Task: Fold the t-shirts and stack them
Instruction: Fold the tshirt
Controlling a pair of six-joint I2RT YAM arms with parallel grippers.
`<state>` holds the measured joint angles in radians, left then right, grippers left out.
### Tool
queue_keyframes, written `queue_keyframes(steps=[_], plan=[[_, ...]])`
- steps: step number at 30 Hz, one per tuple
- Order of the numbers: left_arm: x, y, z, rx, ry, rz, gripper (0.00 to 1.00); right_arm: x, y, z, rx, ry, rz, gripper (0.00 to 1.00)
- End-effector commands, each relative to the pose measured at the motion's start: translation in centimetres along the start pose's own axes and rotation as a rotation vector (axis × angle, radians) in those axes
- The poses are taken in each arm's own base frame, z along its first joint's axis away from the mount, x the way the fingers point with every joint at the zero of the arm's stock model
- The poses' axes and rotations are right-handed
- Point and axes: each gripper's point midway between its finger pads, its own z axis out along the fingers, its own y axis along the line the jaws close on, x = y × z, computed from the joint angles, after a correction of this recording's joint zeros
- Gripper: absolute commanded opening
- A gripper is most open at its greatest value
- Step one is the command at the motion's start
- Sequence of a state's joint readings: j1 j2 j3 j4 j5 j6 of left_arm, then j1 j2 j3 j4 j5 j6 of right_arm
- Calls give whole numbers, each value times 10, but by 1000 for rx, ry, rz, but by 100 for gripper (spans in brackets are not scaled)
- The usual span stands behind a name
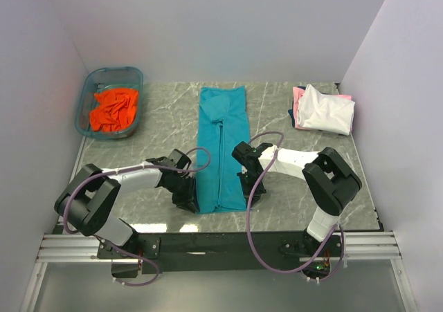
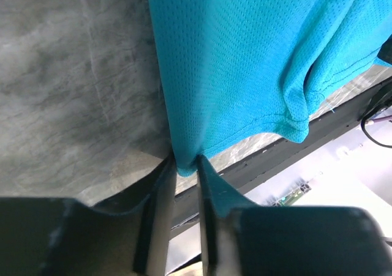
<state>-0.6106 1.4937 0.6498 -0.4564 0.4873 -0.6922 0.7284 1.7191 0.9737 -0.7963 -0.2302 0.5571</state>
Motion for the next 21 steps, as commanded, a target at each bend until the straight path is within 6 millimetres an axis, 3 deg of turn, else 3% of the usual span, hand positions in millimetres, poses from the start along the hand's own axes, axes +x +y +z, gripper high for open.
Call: queue_keyframes(steps=[1, 8, 21], plan=[[-9, 7, 7, -33, -24, 51, 23, -1, -6, 7, 24, -19, 2, 10], [-13, 5, 4, -41, -39, 68, 1, -3, 0, 0, 1, -29, -5, 0], [-41, -21, -34, -50, -191, 128, 0, -8, 11, -39, -13, -76, -6, 0]])
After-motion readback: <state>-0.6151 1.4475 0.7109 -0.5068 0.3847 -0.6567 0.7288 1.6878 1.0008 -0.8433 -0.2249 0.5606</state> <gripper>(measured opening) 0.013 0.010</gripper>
